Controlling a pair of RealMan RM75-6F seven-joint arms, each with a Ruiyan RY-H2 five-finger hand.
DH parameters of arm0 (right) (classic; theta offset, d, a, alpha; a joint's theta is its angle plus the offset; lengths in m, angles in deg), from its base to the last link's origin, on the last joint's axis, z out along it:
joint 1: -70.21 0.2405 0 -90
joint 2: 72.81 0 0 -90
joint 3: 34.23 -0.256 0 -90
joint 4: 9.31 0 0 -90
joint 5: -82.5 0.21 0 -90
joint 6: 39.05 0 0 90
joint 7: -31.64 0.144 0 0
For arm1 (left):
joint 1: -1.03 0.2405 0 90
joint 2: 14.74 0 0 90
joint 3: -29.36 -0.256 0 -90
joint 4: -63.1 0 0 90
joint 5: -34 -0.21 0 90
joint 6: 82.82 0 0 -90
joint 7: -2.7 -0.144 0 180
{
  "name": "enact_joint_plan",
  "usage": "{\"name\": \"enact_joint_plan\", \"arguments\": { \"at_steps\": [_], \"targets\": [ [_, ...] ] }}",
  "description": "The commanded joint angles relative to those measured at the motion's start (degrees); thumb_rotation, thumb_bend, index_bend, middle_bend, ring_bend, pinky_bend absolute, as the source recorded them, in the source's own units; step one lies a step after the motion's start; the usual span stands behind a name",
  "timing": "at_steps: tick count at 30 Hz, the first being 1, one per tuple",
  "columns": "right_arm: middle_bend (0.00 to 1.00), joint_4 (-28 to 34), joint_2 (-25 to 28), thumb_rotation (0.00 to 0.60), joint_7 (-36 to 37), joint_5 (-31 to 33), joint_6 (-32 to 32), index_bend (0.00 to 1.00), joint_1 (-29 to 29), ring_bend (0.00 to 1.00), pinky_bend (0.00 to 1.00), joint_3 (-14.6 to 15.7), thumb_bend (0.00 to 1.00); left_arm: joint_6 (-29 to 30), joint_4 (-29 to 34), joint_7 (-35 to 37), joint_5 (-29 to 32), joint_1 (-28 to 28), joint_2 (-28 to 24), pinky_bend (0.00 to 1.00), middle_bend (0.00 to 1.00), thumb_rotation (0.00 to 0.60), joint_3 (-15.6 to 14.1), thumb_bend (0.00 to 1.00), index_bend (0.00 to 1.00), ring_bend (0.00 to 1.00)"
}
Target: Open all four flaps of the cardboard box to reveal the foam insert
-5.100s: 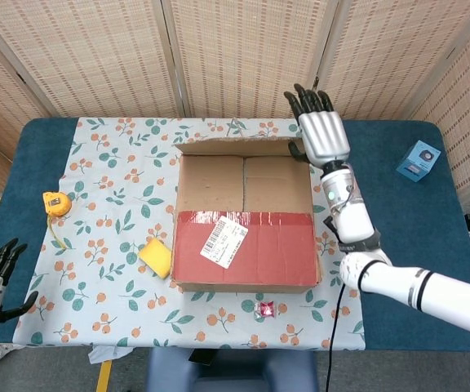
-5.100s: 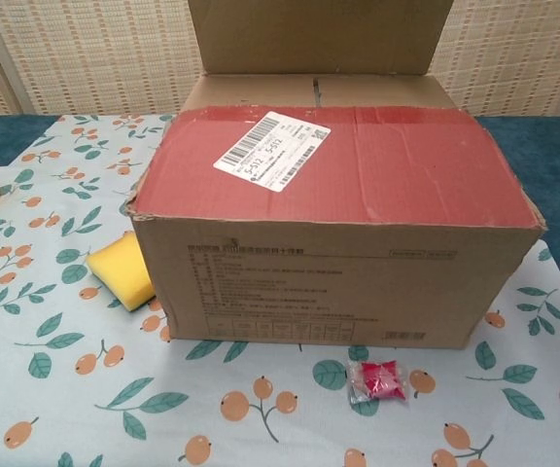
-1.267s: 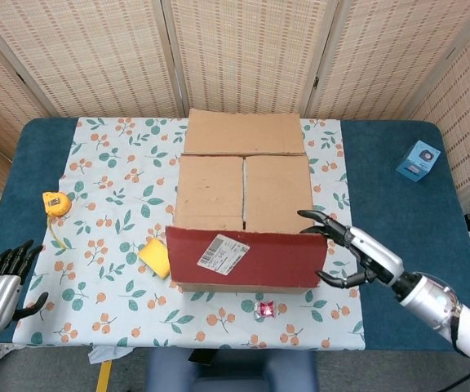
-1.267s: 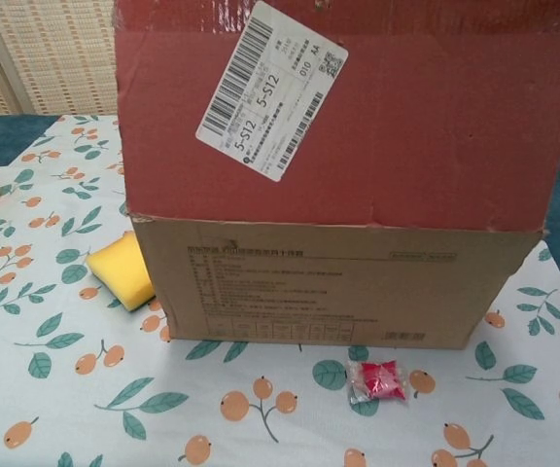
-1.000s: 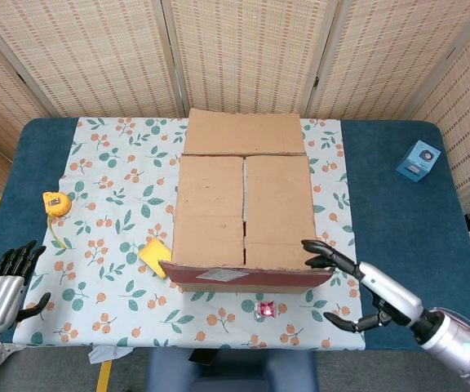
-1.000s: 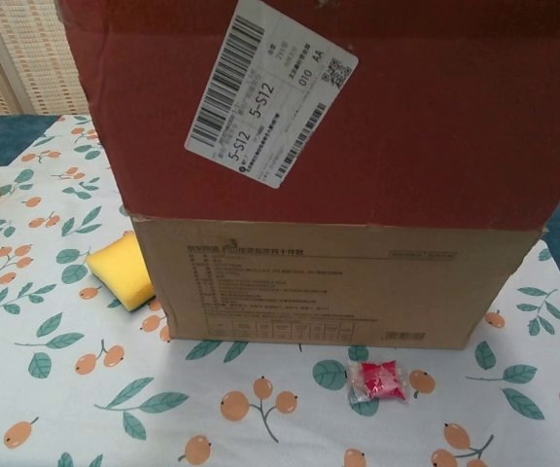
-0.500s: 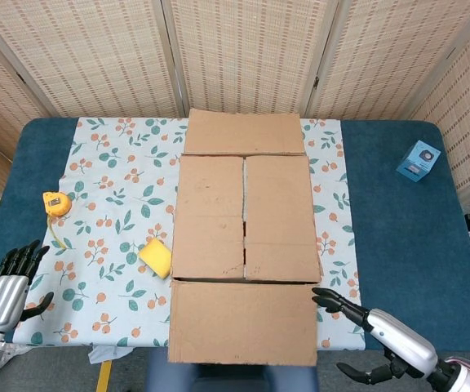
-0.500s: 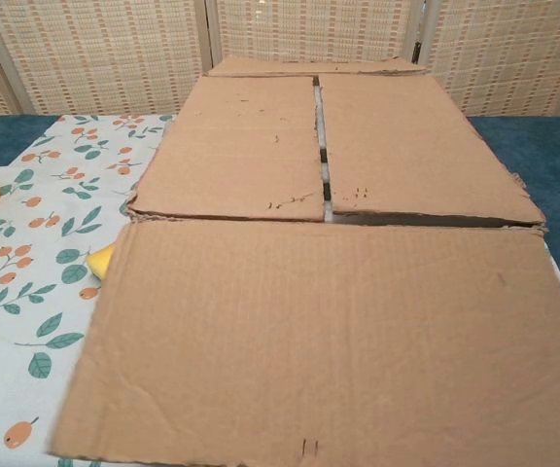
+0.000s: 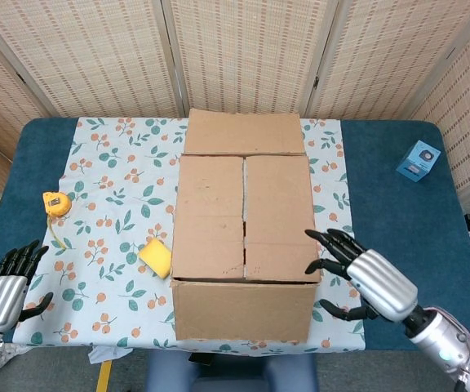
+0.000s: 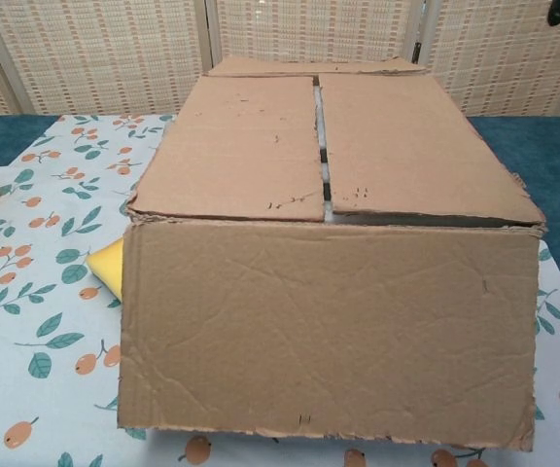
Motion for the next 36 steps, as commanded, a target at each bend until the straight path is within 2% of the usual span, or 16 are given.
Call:
{"name": "enact_joint_plan", "arguments": {
  "at_steps": [1,4,7,10,14,17,26,36],
  "targets": [
    [0.01,0.15,-6.34,0.344,-20.92,15.46,-10.16,0.39,9.71,0.03,0.00,-10.22,0.44,0.07,-0.12,0.69,-0.01,0.10,-0.24,0.00,0.00,0.600,-0.03,0.38,0.00,0.00],
    [0.01,-1.38,-8.92,0.302,-31.01,22.20,-14.19,0.40,14.21,0.02,0.00,-12.42,0.45,-0.05,-0.28,1.30,-0.14,0.11,-0.45,0.00,0.00,0.600,-0.15,0.38,0.00,0.00],
    [0.01,-2.58,-11.72,0.292,-38.97,30.31,-17.61,0.41,18.92,0.01,0.00,-13.85,0.45,-0.14,-0.41,1.92,-0.21,0.12,-0.62,0.00,0.00,0.600,-0.23,0.38,0.00,0.00],
    [0.01,-4.39,-14.57,0.289,-46.45,37.91,-20.01,0.44,24.07,0.01,0.00,-14.46,0.45,-0.18,-0.52,2.73,-0.35,0.13,-0.83,0.00,0.00,0.600,-0.29,0.38,0.00,0.00],
    [0.01,-7.34,-19.03,0.253,-54.59,46.98,-21.30,0.49,30.73,0.00,0.00,-14.04,0.45,-0.14,-0.74,3.93,-0.60,0.16,-1.11,0.00,0.00,0.600,-0.37,0.38,0.00,0.00],
    [0.01,-9.06,-21.77,0.231,-57.59,50.81,-21.49,0.51,34.19,0.00,0.00,-13.57,0.45,-0.01,-0.90,4.72,-0.76,0.22,-1.29,0.00,0.00,0.600,-0.39,0.38,0.00,0.00],
    [0.02,-16.29,-29.18,0.226,-61.62,58.50,-23.35,0.57,42.19,0.00,0.00,-10.31,0.47,0.39,-1.46,6.88,-1.06,0.52,-1.77,0.00,0.00,0.600,-0.51,0.38,0.00,0.00],
    [0.02,-20.16,-31.60,0.223,-62.72,61.56,-23.81,0.62,46.34,0.00,0.00,-7.04,0.49,0.65,-1.85,7.66,-1.31,0.60,-1.78,0.00,0.00,0.600,-0.47,0.38,0.00,0.00]
  ]
}}
